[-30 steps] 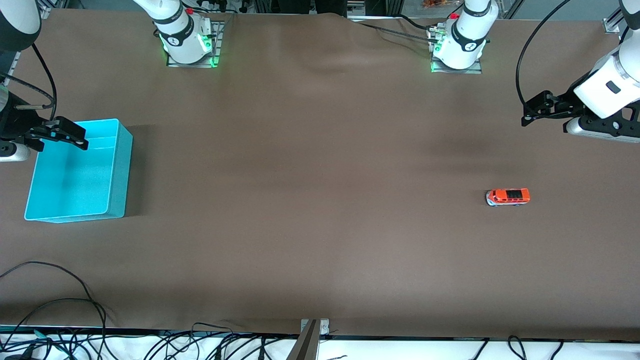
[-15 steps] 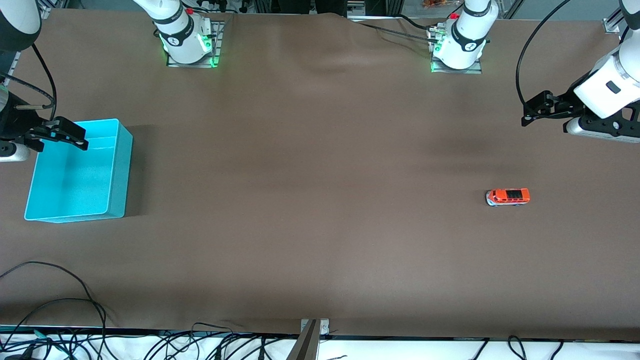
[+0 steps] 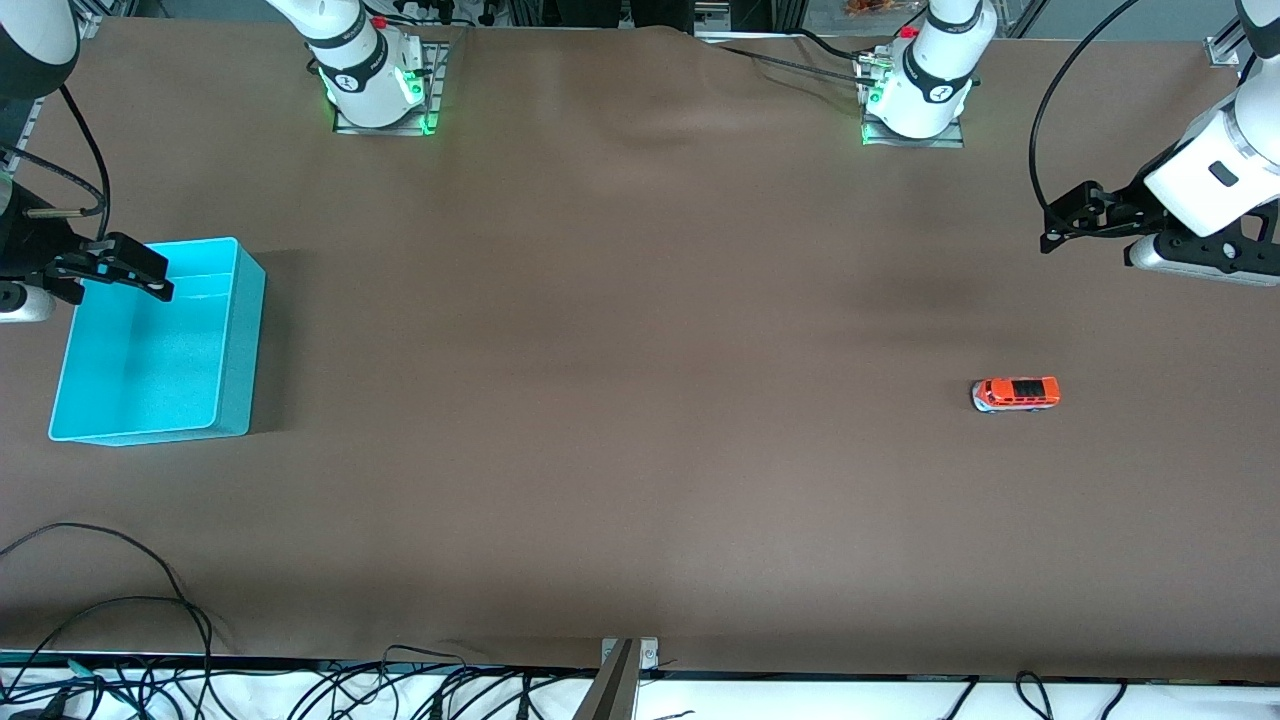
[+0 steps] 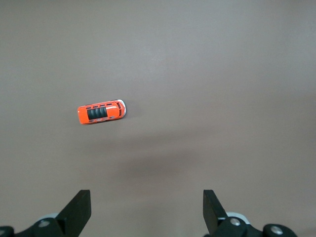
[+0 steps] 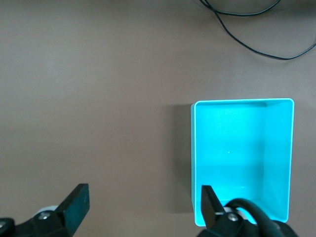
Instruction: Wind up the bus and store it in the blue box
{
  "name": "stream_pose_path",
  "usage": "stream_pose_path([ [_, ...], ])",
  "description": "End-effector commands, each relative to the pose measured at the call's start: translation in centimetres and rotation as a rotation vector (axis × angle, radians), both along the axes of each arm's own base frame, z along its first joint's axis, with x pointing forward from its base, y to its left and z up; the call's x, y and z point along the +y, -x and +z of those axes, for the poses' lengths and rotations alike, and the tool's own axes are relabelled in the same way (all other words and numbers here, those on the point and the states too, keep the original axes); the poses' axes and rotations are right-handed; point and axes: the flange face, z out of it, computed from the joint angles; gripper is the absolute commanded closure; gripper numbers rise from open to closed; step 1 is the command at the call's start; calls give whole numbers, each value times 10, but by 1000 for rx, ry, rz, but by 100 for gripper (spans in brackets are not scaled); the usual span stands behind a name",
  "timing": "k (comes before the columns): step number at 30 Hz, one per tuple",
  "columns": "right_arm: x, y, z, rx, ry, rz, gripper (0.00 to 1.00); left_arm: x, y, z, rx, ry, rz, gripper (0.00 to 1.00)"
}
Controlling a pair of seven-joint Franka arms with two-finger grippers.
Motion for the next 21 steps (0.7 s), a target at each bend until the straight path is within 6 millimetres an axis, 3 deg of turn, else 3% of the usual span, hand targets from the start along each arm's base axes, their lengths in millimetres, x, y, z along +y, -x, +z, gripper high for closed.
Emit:
stream_pose_path([
  [1, 3, -4, 5, -8, -5, -6, 0, 2, -7, -1, 15, -13, 4, 0],
  [8, 3, -4, 5, -8, -5, -6, 0, 14, -9, -5, 14, -17, -304, 0],
  [15, 3, -4, 5, -8, -5, -6, 0, 36, -18, -24, 39, -2, -448, 0],
  [21, 3, -4, 5, -10, -5, -6, 0, 50, -29, -48, 115, -106, -690, 0],
])
